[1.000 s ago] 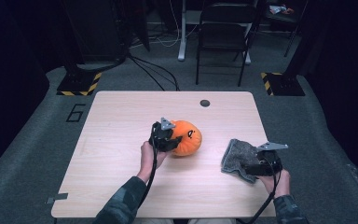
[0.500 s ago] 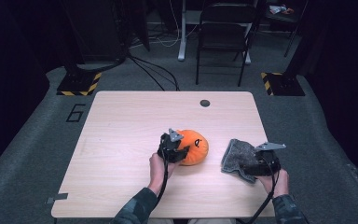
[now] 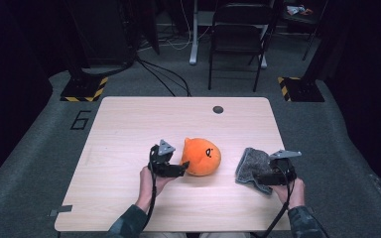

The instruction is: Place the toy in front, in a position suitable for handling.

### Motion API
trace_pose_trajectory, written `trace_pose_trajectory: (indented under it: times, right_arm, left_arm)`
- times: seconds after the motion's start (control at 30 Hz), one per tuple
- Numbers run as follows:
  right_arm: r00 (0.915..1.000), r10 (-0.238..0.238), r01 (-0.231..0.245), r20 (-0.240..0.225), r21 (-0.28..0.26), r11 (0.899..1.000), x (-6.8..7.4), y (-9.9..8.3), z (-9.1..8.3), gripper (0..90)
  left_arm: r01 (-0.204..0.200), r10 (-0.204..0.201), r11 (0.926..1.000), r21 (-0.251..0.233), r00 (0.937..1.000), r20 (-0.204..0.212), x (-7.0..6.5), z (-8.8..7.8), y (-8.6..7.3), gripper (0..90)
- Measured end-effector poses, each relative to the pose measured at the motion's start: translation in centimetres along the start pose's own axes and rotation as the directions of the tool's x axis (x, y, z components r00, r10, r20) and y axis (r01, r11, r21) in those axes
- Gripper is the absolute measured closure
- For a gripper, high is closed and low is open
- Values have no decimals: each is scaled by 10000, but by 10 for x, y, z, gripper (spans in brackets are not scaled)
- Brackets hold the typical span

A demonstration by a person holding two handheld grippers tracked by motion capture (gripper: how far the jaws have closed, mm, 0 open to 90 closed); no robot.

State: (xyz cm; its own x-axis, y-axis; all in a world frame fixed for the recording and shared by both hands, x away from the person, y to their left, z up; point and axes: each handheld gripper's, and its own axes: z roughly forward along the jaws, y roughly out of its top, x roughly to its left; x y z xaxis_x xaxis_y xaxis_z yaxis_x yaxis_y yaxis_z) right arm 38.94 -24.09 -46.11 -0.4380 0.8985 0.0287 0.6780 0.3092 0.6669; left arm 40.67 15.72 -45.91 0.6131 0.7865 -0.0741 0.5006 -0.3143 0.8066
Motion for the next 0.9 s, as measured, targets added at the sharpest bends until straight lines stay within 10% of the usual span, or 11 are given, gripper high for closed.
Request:
trace_pose_trajectory:
  times: [0.4,0.9]
  right_arm:
    - [9998,-4,0,195,187,9998,5,11,14,126]
    - [9989,225,-242,419,400,9989,-1,5,23,57]
  left_arm:
    - [-528,540,9985,-145,9927,1075,14,0,-14,332]
    - [-1029,1000,9945,197,9884,1140,4,13,-14,455]
